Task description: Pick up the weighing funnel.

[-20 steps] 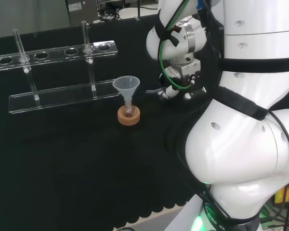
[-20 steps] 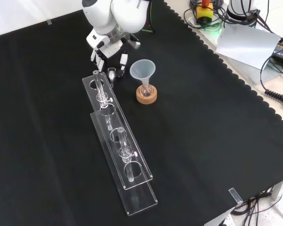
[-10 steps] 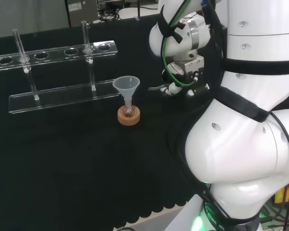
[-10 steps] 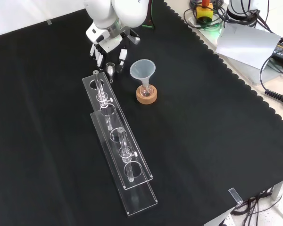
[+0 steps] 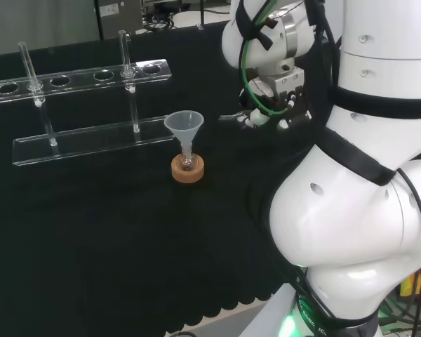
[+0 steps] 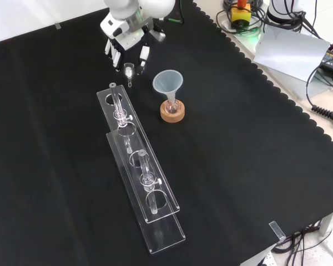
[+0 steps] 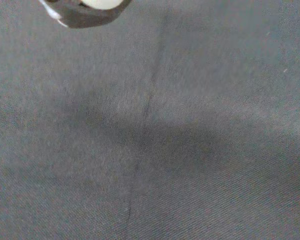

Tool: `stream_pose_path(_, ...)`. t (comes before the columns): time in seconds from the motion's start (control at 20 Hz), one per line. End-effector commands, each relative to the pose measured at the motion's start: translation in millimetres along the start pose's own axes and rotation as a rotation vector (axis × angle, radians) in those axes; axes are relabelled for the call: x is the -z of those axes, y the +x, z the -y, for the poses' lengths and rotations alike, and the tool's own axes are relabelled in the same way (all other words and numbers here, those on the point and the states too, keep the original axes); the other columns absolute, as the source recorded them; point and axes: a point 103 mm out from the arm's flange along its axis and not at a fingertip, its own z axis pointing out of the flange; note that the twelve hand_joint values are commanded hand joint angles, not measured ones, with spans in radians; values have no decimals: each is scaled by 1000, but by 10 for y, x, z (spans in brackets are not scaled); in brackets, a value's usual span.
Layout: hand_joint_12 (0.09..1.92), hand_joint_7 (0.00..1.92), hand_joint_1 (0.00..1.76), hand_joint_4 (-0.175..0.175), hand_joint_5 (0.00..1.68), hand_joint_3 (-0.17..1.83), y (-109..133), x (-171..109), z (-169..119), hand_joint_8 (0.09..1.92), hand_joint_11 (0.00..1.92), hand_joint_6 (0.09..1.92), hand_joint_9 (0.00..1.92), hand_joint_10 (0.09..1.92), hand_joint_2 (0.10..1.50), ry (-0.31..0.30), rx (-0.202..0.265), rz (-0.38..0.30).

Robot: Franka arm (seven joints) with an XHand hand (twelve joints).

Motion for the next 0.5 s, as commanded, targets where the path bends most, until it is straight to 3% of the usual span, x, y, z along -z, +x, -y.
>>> stream_pose_path(0.05,1078,1045,1022,175,1001,47,-8,307,308,552,773,989,1166,313,1081,0,-15,26)
stream_pose_path(0.5,1063,1063,1026,175,1011,46,120,677,590,533,797,974,1184,289,1077,3,-18,61)
